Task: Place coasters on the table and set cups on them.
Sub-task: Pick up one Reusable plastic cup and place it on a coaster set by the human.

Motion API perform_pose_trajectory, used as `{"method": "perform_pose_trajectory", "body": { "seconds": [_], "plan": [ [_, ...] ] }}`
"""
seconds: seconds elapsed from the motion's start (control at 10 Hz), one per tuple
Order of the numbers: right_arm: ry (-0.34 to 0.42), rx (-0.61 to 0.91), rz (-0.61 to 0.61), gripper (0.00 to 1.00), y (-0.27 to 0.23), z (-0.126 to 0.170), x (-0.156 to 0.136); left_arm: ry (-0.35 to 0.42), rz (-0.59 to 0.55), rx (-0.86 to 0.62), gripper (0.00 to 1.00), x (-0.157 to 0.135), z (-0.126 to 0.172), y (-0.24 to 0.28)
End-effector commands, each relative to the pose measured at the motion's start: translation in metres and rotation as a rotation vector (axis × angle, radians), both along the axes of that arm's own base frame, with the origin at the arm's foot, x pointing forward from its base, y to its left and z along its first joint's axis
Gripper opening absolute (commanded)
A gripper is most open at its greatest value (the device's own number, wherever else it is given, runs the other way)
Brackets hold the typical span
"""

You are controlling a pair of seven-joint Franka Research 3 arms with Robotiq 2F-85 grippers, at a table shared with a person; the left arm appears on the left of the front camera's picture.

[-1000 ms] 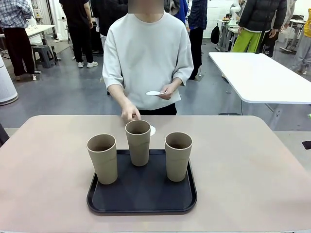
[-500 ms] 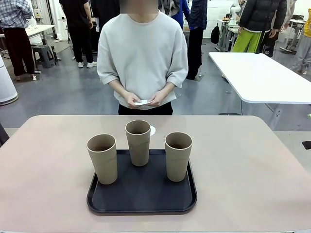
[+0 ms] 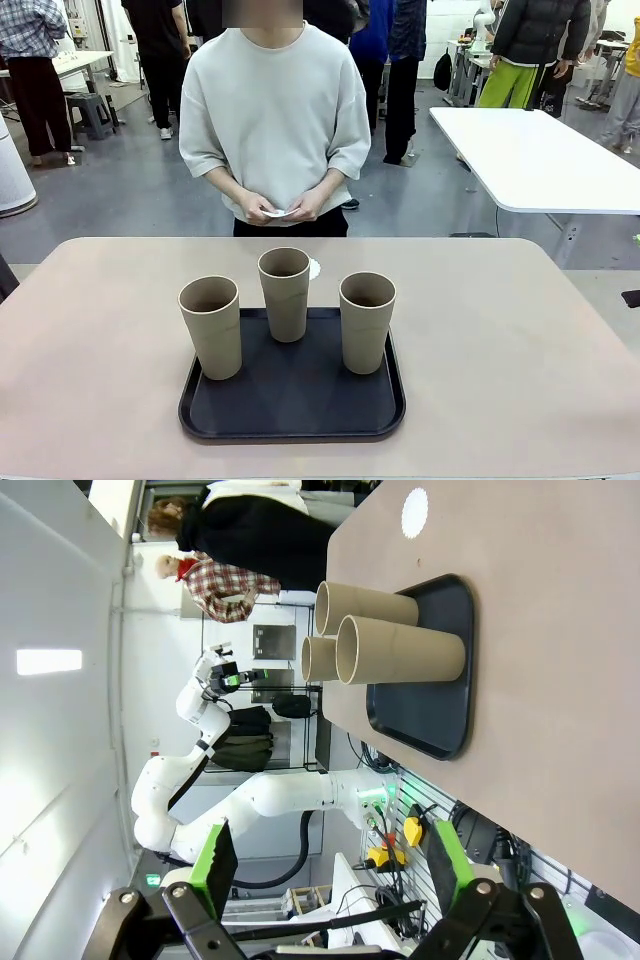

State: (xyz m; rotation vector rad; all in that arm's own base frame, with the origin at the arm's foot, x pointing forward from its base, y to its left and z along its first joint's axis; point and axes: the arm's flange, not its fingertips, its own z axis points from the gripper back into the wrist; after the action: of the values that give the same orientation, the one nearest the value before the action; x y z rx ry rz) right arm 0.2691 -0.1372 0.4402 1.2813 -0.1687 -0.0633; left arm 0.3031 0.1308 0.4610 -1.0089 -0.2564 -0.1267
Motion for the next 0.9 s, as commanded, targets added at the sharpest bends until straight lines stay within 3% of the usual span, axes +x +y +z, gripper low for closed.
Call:
{"method": "perform_pose_trajectory", "body": {
  "seconds": [0.0,0.3,0.4,0.6,0.8],
  "plan": [
    [-0.004,0.007,-0.005,1.0,-0.001,0.001,0.0,-0.361,-0.03,0.399,1.0,0.003,0.042,-0.027],
    [-0.004,0.007,-0.005,1.0,-0.001,0.001,0.0,-0.508,-0.244,0.747,1.0,0.021,0.101,-0.089],
    [-0.004,0.007,-0.005,1.0,-0.001,0.001,0.0,-0.557,-0.389,0.809,1.0,0.026,0.108,-0.118],
    [-0.004,0.007,-0.005,1.0,-0.001,0.001,0.0,-0.639,-0.526,0.962,1.0,0.032,0.106,-0.164],
    [-0.004,0.007,-0.005,1.0,-0.001,0.001,0.0,-0.644,-0.661,1.016,1.0,0.04,0.093,-0.201]
  ]
}}
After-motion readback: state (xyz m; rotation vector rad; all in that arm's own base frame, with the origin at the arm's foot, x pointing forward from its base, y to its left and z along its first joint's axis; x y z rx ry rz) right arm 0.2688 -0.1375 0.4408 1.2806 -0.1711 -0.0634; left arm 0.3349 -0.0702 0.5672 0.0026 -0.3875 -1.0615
